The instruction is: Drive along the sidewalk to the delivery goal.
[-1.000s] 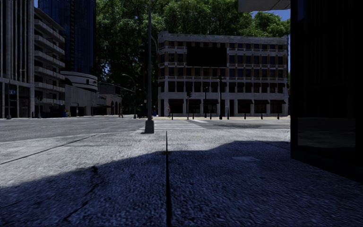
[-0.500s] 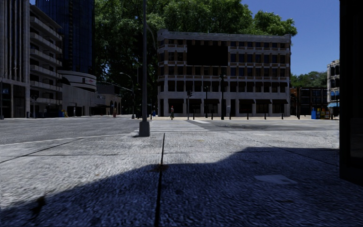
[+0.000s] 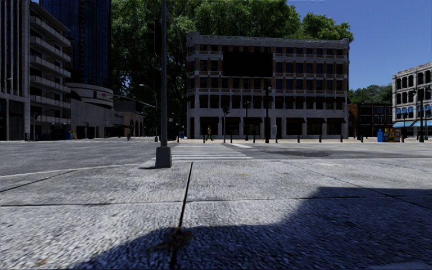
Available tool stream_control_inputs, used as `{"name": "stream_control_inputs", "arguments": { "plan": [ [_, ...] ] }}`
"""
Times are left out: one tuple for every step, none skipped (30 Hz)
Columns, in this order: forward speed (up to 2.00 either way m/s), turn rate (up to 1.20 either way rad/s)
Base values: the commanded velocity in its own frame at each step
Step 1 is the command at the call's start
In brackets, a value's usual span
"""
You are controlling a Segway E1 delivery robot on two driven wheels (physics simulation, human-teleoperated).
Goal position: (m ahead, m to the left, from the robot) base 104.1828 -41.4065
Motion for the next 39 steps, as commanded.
{"name": "stream_control_inputs", "arguments": {
  "plan": [
    [2.0, 0.0],
    [2.0, 0.0],
    [2.0, 0.0],
    [2.0, 0.0],
    [2.0, 0.0],
    [2.0, 0.0],
    [2.0, 0.0],
    [2.0, 0.0],
    [2.0, 0.0],
    [2.0, 0.0],
    [2.0, 0.0],
    [2.0, 0.0],
    [2.0, 0.0],
    [2.0, 0.0],
    [2.0, 0.0],
    [2.0, 0.0],
    [2.0, 0.0],
    [2.0, 0.0],
    [2.0, 0.0],
    [2.0, 0.0],
    [2.0, 0.0],
    [2.0, 0.0],
    [2.0, 0.0],
    [2.0, 0.0],
    [2.0, 0.0],
    [2.0, 0.0],
    [2.0, 0.0],
    [2.0, 0.0],
    [2.0, 0.0],
    [2.0, 0.0],
    [2.0, 0.0],
    [2.0, 0.0],
    [2.0, 0.0],
    [2.0, 0.0],
    [2.0, 0.0],
    [2.0, 0.0],
    [2.0, 0.0],
    [2.0, 0.0],
    [2.0, 0.0]
  ]
}}
